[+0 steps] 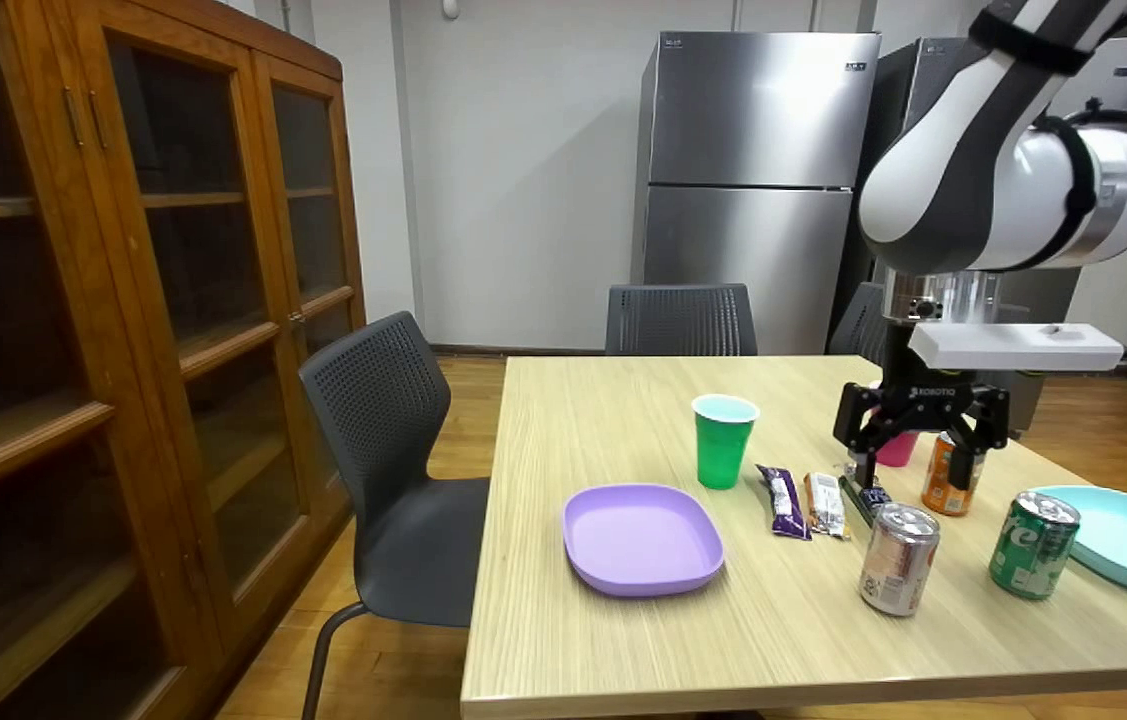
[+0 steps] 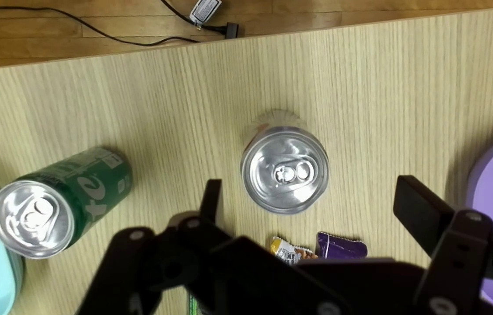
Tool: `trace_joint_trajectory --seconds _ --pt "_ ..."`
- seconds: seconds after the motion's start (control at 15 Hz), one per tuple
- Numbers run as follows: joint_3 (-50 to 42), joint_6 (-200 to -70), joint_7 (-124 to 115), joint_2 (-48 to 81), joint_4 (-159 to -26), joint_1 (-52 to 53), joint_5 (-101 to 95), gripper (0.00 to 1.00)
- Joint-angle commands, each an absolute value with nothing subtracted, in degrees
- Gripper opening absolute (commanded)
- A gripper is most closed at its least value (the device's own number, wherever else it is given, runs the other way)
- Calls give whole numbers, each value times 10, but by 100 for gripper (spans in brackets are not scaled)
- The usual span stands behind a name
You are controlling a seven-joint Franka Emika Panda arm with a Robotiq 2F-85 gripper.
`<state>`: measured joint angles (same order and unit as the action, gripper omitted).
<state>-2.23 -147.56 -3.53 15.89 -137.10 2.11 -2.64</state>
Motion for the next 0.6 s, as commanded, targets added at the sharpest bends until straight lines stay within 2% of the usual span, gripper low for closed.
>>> trace_joint_trajectory --seconds 0.0,0.53 --pt "-30 -1498 -51 188 -1358 23 -48 100" --pt "-37 -1503 -49 226 -1343 27 -56 100"
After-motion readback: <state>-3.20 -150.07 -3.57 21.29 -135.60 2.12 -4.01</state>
